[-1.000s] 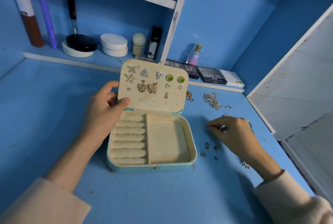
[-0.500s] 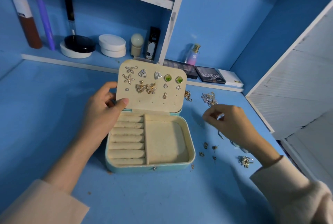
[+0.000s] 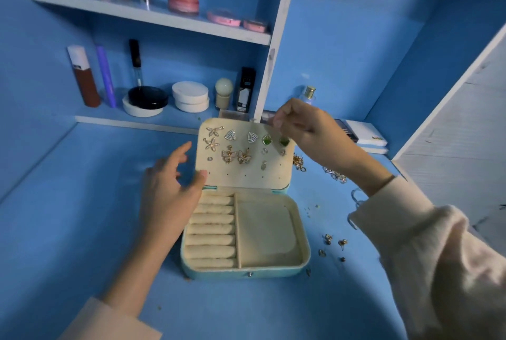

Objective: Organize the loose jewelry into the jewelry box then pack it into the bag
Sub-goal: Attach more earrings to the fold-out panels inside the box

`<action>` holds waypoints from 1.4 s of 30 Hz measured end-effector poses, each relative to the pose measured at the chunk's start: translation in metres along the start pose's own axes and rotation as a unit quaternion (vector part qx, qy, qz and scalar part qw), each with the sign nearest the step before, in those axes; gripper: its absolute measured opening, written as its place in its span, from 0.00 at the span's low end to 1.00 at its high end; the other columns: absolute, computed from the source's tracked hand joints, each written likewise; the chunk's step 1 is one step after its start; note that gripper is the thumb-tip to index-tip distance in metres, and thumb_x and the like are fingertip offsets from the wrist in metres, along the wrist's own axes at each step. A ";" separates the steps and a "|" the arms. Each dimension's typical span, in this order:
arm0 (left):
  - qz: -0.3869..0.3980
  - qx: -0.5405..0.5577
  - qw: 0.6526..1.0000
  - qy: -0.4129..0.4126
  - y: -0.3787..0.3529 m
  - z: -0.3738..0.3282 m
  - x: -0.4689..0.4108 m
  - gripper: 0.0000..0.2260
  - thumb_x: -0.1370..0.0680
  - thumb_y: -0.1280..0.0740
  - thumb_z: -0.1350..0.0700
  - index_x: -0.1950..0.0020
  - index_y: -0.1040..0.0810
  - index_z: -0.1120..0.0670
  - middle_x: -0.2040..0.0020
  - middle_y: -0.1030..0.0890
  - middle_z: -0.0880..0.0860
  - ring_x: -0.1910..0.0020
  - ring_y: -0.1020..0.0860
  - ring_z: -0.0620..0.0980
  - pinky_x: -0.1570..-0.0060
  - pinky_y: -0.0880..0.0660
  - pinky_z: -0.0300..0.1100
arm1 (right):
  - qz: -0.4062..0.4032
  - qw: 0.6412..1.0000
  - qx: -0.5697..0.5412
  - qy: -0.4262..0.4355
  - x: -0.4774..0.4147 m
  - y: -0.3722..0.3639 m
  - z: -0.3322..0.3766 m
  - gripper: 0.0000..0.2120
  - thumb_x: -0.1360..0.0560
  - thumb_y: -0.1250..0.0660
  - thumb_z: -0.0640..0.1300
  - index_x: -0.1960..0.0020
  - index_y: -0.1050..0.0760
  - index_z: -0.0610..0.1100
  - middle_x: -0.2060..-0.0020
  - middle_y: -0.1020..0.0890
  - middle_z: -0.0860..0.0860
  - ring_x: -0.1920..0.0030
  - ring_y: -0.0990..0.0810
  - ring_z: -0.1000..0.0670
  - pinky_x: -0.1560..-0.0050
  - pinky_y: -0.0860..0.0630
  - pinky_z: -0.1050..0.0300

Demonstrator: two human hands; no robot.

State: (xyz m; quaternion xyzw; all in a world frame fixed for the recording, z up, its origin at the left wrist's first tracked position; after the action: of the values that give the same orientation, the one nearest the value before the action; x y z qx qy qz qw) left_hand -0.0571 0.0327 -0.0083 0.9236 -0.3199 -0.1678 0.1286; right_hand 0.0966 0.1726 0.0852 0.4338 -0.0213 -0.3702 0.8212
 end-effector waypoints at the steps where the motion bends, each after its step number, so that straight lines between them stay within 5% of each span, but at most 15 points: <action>1: -0.037 -0.008 0.999 -0.023 0.004 -0.011 0.006 0.16 0.25 0.31 0.60 0.40 0.24 0.47 0.49 0.23 0.44 0.52 0.26 0.48 0.51 0.32 0.38 | -0.002 1.000 -0.006 0.002 0.001 0.001 0.000 0.05 0.21 0.42 0.37 0.51 0.28 0.41 0.57 0.18 0.44 0.56 0.22 0.38 0.54 0.25 0.46; 4: 0.015 0.227 0.972 0.052 -0.005 -0.045 0.031 0.11 0.24 0.35 0.66 0.50 0.22 0.50 0.53 0.17 0.46 0.55 0.22 0.41 0.59 0.29 0.30 | 0.002 1.000 -0.021 0.002 0.007 0.003 0.003 0.03 0.21 0.40 0.39 0.52 0.28 0.41 0.55 0.18 0.44 0.56 0.22 0.35 0.55 0.24 0.34; 7: 0.150 0.480 0.817 0.282 -0.034 -0.071 0.058 0.11 0.23 0.39 0.66 0.46 0.22 0.55 0.51 0.15 0.52 0.52 0.21 0.44 0.57 0.27 0.36 | 0.000 1.000 -0.031 0.003 0.012 0.005 0.005 0.03 0.22 0.40 0.38 0.54 0.29 0.43 0.55 0.17 0.46 0.55 0.22 0.36 0.56 0.25 0.31; 9: 0.161 0.558 0.727 0.365 -0.048 -0.076 0.067 0.11 0.22 0.41 0.64 0.42 0.24 0.58 0.45 0.17 0.55 0.45 0.22 0.48 0.49 0.27 0.41 | -0.002 0.999 -0.029 0.015 0.016 0.007 0.006 0.05 0.22 0.40 0.37 0.55 0.28 0.43 0.56 0.17 0.49 0.54 0.20 0.43 0.53 0.24 0.37; 13: 0.096 0.632 0.657 0.400 -0.056 -0.075 0.068 0.09 0.21 0.41 0.64 0.45 0.24 0.59 0.39 0.21 0.56 0.39 0.25 0.51 0.40 0.30 0.46 | 0.001 0.999 -0.022 0.031 0.024 0.009 0.003 0.06 0.22 0.38 0.38 0.56 0.29 0.47 0.61 0.19 0.58 0.56 0.20 0.51 0.49 0.25 0.47; 19: 0.092 0.650 0.631 0.413 -0.059 -0.075 0.067 0.08 0.22 0.41 0.64 0.51 0.22 0.57 0.39 0.21 0.55 0.36 0.26 0.50 0.35 0.33 0.48 | -0.020 0.998 -0.017 0.065 0.043 0.011 0.007 0.02 0.25 0.39 0.49 0.56 0.29 0.52 0.54 0.18 0.58 0.56 0.22 0.34 0.50 0.27 0.35; 23: 0.092 0.657 0.629 0.405 -0.059 -0.073 0.073 0.08 0.26 0.39 0.64 0.52 0.22 0.57 0.40 0.20 0.54 0.37 0.26 0.50 0.34 0.34 0.48 | -0.015 0.998 -0.043 0.050 0.060 0.011 0.015 0.09 0.26 0.40 0.56 0.54 0.28 0.51 0.50 0.19 0.60 0.55 0.25 0.27 0.50 0.28 0.32; 29: 0.091 0.653 0.652 0.374 -0.056 -0.069 0.087 0.12 0.38 0.33 0.62 0.56 0.24 0.53 0.47 0.19 0.53 0.43 0.23 0.49 0.35 0.34 0.47 | 0.017 0.996 -0.089 0.020 0.087 0.014 0.020 0.08 0.24 0.37 0.49 0.53 0.26 0.44 0.49 0.17 0.57 0.42 0.22 0.56 0.39 0.27 0.47; 36: 0.076 0.628 0.690 0.352 -0.055 -0.067 0.102 0.22 0.36 0.30 0.51 0.41 0.22 0.48 0.47 0.17 0.45 0.46 0.20 0.41 0.42 0.31 0.40 | 0.047 0.991 -0.125 0.005 0.105 0.011 0.025 0.10 0.26 0.34 0.55 0.56 0.25 0.49 0.56 0.15 0.53 0.50 0.18 0.54 0.51 0.24 0.65; 42: 0.081 0.621 0.691 0.360 -0.055 -0.065 0.106 0.19 0.28 0.35 0.53 0.37 0.24 0.49 0.47 0.16 0.46 0.45 0.21 0.40 0.44 0.30 0.40 | 0.049 0.991 -0.123 -0.034 0.077 0.014 0.017 0.04 0.25 0.34 0.37 0.57 0.22 0.43 0.61 0.17 0.46 0.57 0.20 0.46 0.54 0.21 0.51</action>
State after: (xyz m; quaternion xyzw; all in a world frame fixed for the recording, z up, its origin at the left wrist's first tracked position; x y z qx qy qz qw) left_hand 0.0765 0.0162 0.0074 0.7529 -0.3541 0.4258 -0.3556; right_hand 0.1551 0.1174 0.0834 0.3152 -0.0247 -0.3441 0.8841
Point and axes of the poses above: each hand's wrist, its own x-axis away from the middle knuckle, its own y-axis out of the back of the hand, z = x × y, the point moved 2 cm from there along -x, towards the middle knuckle
